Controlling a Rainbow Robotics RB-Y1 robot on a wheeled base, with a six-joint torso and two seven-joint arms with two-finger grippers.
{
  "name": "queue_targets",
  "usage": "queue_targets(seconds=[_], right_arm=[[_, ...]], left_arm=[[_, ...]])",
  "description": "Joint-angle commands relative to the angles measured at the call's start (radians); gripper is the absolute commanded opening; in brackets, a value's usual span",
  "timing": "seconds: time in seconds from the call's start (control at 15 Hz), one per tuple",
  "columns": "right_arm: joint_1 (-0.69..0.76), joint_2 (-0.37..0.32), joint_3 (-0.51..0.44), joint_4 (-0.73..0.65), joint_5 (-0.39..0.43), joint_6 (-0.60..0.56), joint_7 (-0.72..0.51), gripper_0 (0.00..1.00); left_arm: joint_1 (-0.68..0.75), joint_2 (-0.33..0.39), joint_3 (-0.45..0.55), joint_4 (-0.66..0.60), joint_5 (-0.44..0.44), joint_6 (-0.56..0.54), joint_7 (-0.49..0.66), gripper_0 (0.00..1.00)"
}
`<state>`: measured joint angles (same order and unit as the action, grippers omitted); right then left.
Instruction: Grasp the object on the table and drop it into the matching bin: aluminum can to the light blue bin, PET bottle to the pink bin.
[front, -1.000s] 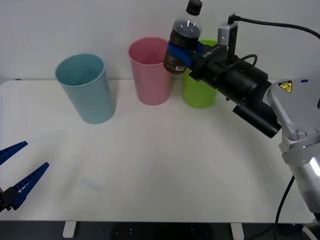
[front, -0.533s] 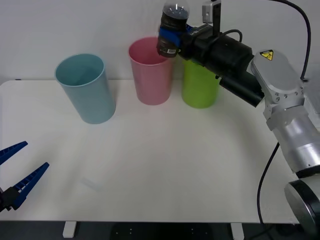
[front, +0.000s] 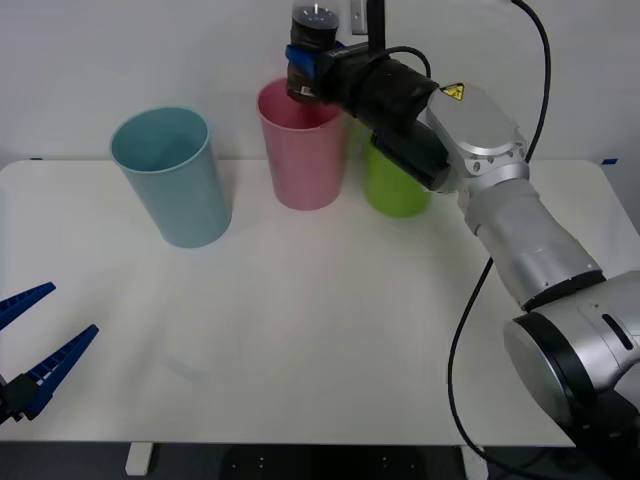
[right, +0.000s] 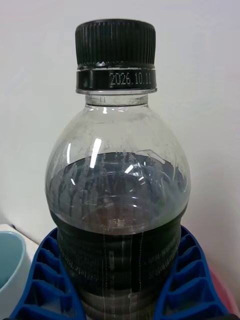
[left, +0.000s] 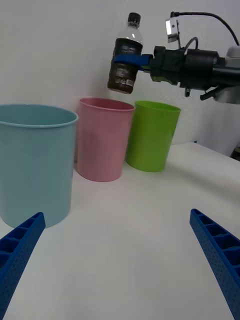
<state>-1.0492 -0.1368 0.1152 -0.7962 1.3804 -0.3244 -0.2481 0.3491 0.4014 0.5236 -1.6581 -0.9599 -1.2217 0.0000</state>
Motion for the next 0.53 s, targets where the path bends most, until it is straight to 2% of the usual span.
queue_targets(seconds=[0.07,0.53], right_arm=[[-0.049,0.043,-0.005,0.083,0.0,0.097,0.086,0.0],[-0.057,0.049,-0.006,0.095,0.0,0.114,0.093,0.0]], left_arm=[[0.0,0.0,0.0,0.0,0.0,0.0,0.0,1.0],[0.0,0.0,0.0,0.0,0.0,0.0,0.0,1.0]])
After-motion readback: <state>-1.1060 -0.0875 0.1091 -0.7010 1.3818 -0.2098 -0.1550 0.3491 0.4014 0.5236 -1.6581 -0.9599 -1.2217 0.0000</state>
